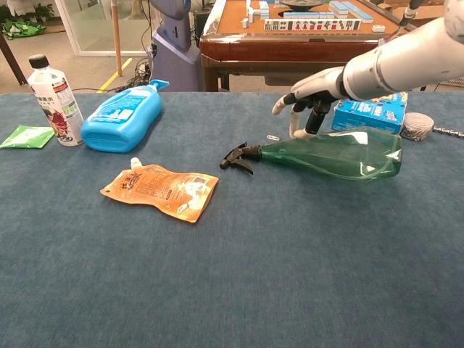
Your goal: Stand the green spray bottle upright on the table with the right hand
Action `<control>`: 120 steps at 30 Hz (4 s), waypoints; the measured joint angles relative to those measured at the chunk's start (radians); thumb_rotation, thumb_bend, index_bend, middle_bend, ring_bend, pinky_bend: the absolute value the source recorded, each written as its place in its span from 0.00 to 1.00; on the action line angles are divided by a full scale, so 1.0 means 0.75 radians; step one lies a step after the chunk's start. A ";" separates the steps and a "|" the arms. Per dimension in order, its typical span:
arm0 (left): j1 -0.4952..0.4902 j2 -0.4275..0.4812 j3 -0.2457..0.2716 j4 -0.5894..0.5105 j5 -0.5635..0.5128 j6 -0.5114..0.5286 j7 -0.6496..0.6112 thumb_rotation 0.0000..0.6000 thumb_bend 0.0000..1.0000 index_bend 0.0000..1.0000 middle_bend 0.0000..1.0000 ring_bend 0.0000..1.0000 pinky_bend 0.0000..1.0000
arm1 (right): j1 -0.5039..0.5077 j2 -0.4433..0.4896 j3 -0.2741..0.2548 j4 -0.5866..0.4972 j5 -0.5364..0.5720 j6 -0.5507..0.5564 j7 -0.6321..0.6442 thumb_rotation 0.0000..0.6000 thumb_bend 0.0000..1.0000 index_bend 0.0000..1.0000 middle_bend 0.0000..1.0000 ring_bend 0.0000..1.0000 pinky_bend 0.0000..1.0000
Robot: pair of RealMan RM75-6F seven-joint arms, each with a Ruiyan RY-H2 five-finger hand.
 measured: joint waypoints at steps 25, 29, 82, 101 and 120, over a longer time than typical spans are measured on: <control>0.018 0.006 0.003 -0.009 0.009 0.028 -0.002 1.00 0.26 0.36 0.31 0.29 0.16 | -0.084 0.100 0.038 -0.328 -0.464 0.009 0.149 0.90 0.22 0.00 0.34 0.03 0.00; 0.019 0.006 0.003 -0.009 0.016 0.031 -0.004 1.00 0.26 0.36 0.31 0.29 0.16 | -0.115 0.100 0.033 -0.353 -0.530 0.133 0.123 0.91 0.05 0.00 0.27 0.03 0.00; 0.063 -0.006 0.000 0.092 0.012 0.067 -0.122 1.00 0.26 0.38 0.31 0.29 0.16 | -0.245 -0.315 0.009 -0.244 -0.544 0.672 -0.753 0.92 0.16 0.38 0.27 0.03 0.00; 0.069 -0.012 0.000 0.107 0.013 0.069 -0.136 1.00 0.26 0.39 0.31 0.29 0.16 | -0.274 -0.316 0.002 -0.241 -0.545 0.666 -0.858 1.00 0.45 0.66 0.46 0.21 0.01; 0.069 0.002 -0.004 0.079 0.023 0.076 -0.119 1.00 0.26 0.39 0.31 0.29 0.16 | -0.460 -0.153 0.170 -0.347 -0.923 0.726 -0.172 1.00 0.48 0.71 0.53 0.30 0.11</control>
